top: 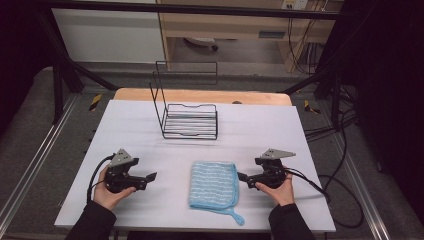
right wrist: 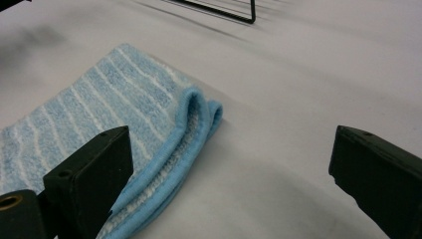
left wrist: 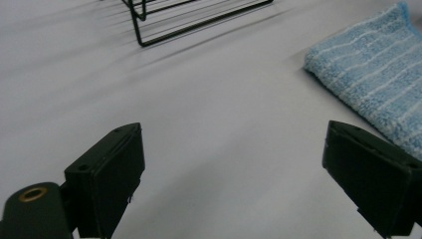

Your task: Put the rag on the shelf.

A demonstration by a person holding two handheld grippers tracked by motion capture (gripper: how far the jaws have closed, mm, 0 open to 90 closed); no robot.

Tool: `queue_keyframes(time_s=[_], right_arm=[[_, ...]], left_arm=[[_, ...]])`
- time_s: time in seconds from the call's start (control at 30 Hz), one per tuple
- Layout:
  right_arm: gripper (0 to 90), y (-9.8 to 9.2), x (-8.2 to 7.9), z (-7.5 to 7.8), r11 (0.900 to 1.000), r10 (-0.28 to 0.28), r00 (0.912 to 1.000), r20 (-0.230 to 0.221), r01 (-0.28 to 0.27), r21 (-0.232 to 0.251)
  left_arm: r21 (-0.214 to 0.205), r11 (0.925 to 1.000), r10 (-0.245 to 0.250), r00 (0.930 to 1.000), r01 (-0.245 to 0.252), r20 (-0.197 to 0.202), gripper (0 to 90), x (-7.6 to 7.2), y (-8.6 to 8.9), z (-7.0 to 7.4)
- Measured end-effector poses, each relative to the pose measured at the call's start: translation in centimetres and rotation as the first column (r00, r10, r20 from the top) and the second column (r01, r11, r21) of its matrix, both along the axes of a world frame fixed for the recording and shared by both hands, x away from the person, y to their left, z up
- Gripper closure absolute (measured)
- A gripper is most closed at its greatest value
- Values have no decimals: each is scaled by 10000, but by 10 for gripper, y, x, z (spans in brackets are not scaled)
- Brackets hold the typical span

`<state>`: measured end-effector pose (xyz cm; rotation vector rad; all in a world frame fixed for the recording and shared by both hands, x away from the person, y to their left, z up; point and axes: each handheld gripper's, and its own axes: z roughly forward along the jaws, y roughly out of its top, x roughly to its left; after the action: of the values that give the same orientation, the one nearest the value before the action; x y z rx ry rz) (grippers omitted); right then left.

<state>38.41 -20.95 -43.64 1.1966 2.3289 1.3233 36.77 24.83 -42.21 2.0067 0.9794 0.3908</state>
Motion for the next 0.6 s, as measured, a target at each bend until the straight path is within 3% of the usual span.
queue_keyframes(time_s=[0.17,0.4,0.6], right_arm=[[37,-10,-3,-1,9996,-248,9997,46,247,167],[27,-10,-6,-1,9997,-241,9997,19,241,46],[27,-10,-7,-1,9995,-302,9995,34,302,7]], left_arm=[[222,9995,-245,9997,244,70,100,4,-22,7],[534,9969,-586,9982,579,112,104,12,-58,13],[437,9969,-663,9978,662,6,108,22,-82,15]])
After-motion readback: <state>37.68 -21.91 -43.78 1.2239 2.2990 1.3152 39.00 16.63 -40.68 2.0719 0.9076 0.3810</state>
